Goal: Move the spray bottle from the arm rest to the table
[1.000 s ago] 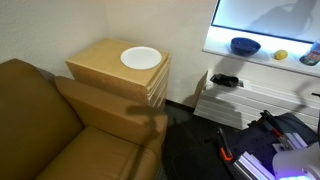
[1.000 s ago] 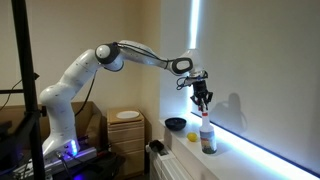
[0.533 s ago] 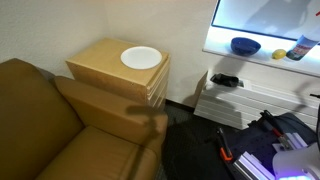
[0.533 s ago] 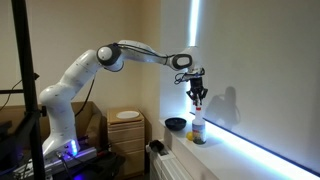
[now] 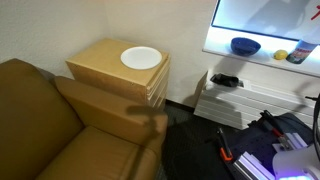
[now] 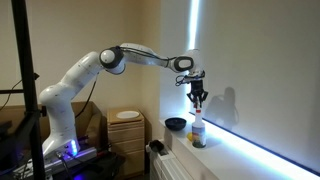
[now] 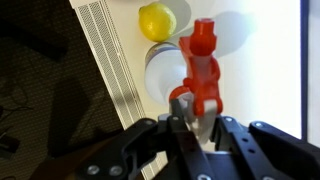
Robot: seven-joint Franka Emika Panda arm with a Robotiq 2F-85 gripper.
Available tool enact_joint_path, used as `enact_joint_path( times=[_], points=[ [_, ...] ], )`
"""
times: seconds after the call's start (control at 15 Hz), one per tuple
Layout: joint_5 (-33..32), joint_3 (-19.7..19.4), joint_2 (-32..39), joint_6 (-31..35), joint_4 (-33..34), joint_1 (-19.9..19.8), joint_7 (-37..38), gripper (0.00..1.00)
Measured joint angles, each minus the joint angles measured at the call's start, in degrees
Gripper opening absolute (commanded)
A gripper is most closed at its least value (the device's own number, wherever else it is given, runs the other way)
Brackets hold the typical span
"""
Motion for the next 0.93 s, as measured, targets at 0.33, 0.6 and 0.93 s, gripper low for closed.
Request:
enact_joint_path(
  times=[0.33, 0.6, 0.93],
  points=[
    [0.16, -0.44, 0.24, 0.75, 0.03, -0.92, 1.39, 0.07],
    [0.28, -0.53, 0.49, 1.29, -0.13, -4.86, 1.10, 0.65],
    [0.29, -0.52, 2.58, 2.60, -0.26, -8.91, -0.49, 0.99]
  ],
)
